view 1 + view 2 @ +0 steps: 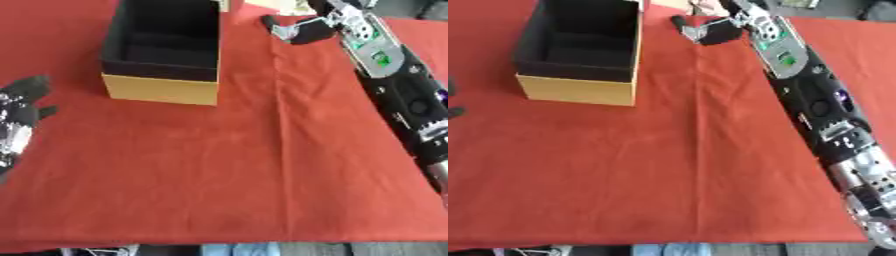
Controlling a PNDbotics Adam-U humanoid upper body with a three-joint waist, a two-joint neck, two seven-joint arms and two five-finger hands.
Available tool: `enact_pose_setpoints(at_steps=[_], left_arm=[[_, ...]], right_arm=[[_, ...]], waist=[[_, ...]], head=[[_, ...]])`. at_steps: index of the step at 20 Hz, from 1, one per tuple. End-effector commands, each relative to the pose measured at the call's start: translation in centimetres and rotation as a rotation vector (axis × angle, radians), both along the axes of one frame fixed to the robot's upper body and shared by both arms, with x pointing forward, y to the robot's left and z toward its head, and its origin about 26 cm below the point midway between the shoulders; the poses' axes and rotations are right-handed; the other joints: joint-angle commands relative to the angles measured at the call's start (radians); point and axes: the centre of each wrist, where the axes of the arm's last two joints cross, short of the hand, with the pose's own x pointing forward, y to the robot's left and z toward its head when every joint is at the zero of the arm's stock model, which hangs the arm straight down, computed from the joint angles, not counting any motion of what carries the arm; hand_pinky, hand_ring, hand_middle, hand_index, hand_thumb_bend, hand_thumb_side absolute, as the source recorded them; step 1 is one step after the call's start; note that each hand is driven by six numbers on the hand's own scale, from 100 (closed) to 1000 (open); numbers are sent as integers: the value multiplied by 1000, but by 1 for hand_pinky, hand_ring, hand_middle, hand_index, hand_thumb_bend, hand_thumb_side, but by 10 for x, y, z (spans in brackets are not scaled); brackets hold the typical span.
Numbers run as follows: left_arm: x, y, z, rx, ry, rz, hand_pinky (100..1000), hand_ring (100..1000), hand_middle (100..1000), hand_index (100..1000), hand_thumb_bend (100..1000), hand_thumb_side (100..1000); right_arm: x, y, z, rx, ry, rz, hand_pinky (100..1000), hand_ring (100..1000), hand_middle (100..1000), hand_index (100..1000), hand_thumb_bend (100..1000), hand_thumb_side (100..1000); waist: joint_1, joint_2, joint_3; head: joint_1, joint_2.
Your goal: Pick up objects on the table and place them in the box.
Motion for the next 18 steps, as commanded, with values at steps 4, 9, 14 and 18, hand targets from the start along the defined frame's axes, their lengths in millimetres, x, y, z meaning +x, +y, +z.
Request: enact_pose_setpoints(at_steps=[4,9,14,18], left_arm=[[3,-9,13,13,-34,-60,911,997,924,917,100,430],[5,-18,17,15,-43,-106,910,995,922,916,100,422],[6,-25,20,15,-51,-142,910,995,921,916,100,418],[7,-27,21,13,-54,-156,910,994,921,915,100,418]], right_arm=[[5,-7,19,-1,-31,-37,764,849,380,564,100,100],[14,0,14,-29,-3,-42,766,857,410,595,100,100],[19,8,3,-80,24,-35,771,864,426,617,100,100],[23,16,-9,-113,48,-38,773,870,465,670,100,100]], waist=[[-3,-17,38],[-6,-13,78],[-1,-7,101],[3,-4,107]], head=[[-31,-8],[-43,-15],[-48,-17],[-58,-14]])
